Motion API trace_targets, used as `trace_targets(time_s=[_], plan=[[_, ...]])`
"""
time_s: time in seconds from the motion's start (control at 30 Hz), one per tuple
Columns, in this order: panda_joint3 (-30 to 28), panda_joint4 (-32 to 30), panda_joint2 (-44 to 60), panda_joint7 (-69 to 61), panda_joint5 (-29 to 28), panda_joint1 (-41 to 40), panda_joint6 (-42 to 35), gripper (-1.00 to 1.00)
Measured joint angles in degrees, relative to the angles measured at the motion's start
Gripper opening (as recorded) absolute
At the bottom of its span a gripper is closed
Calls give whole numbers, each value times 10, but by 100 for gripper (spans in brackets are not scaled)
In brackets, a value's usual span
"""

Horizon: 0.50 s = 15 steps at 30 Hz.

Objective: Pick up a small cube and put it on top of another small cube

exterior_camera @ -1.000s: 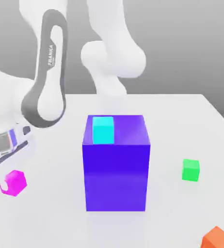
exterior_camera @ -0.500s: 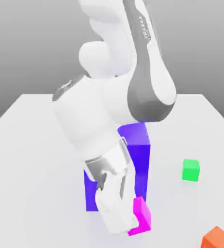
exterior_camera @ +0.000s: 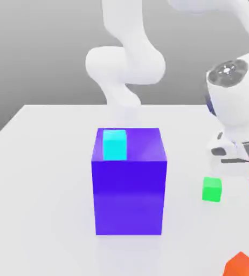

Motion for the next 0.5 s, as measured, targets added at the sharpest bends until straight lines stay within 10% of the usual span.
trace_targets(time_s=[0.5], plan=[[83,-98,-122,-369,-46,114,-23,-100]])
